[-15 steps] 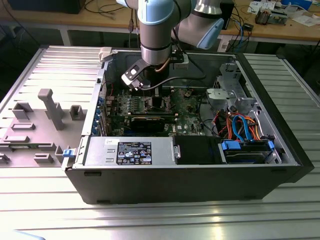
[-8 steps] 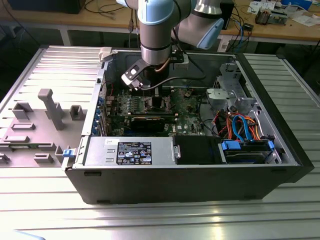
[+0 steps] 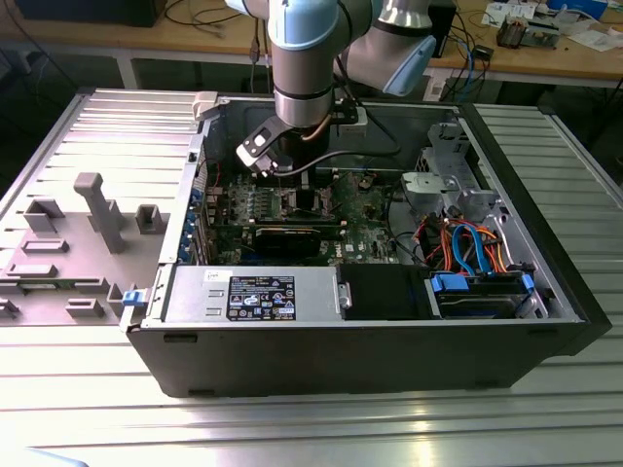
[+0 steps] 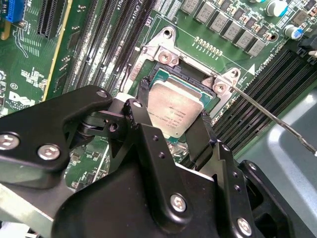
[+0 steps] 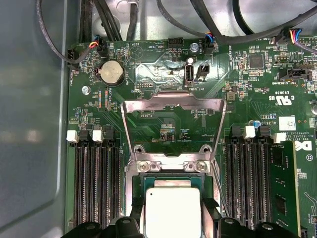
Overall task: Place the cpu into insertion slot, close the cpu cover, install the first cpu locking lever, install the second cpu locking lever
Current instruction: 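Place the cpu into insertion slot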
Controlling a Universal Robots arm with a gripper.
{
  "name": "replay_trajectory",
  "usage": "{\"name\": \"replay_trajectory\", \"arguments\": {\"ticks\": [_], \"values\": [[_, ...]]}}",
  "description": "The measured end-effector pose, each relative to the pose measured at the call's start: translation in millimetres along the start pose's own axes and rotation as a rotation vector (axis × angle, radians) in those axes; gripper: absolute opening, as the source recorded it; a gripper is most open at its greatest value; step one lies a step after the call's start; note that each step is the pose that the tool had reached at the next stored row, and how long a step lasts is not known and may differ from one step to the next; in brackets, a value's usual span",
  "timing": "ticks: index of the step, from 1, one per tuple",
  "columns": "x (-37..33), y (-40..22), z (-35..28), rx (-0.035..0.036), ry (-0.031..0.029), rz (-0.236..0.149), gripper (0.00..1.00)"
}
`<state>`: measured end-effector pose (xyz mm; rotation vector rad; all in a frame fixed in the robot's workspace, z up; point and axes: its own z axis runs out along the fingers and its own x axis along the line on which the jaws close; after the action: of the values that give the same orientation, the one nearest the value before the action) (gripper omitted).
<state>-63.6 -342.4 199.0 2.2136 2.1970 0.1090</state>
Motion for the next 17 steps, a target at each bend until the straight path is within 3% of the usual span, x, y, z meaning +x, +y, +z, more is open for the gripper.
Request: {"name": "replay_trajectory", "arguments": {"ticks": [2,3,11,17], "values": [[0.0,0.0,0.0,-0.0001,0.0001,0.0,0.55],[0.0,0.0,0.0,0.0,0.0,0.0,0.68],[5.3,-0.2,2.2,-0.0001,0.0001,0.001,0.68],[5.5,-0.2,2.5,0.0,-0.0001,0.001,0.68]]}}
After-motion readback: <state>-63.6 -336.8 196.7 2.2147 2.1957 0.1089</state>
